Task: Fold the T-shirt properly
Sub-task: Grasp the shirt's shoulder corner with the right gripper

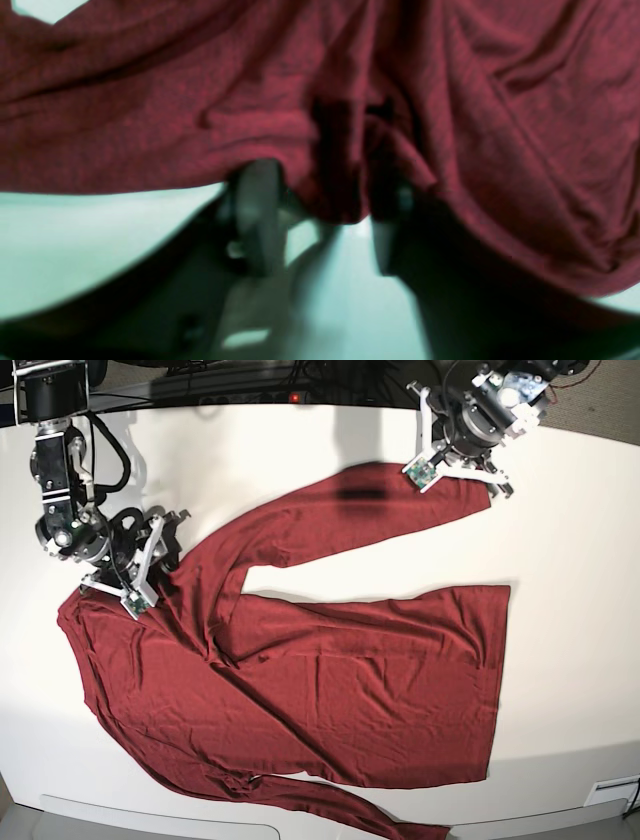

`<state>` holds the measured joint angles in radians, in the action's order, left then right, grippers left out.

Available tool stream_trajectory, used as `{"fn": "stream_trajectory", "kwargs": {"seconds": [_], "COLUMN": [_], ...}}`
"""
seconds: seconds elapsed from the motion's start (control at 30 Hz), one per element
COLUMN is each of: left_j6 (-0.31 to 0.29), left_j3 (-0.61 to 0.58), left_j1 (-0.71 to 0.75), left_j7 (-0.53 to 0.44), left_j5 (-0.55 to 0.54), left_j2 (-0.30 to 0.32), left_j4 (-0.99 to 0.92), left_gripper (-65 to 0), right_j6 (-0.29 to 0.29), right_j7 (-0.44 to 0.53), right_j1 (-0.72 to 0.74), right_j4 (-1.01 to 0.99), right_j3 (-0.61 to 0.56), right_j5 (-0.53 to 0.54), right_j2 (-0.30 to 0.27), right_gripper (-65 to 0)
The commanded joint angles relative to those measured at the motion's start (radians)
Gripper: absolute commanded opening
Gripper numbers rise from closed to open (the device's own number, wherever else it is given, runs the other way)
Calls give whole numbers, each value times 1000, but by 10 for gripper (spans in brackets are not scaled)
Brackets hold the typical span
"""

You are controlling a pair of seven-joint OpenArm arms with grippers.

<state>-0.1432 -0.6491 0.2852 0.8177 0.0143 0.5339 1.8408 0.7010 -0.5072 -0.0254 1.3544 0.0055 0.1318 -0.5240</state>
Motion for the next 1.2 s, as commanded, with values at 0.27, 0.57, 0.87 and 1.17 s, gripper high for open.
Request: {"fn": "stream_trajectory", "kwargs": {"seconds": [0.27, 0.57, 0.87, 1.17], "left_j6": [-6, -6, -4, -3], "left_j3": [0, 1, 1, 2], "left_j1": [-11, -98, -241, -335], "left_j7": [73, 89, 133, 132], "left_j5": [64, 66, 116, 117], "left_j2": [15, 15, 15, 16], "left_j4": [-26, -3, 79, 79], "left_gripper": [-650, -650, -650, -650], "right_j6": [-22, -28, -28, -28], "right_j7": [-61, -114, -130, -192], "right_j1": [62, 158, 227, 291], "right_j4": [24, 24, 24, 24], "right_j3": [6, 6, 6, 6], "right_j5": [59, 113, 117, 206], "right_j2": [-16, -16, -16, -16], "right_gripper": [-650, -650, -650, -650]}}
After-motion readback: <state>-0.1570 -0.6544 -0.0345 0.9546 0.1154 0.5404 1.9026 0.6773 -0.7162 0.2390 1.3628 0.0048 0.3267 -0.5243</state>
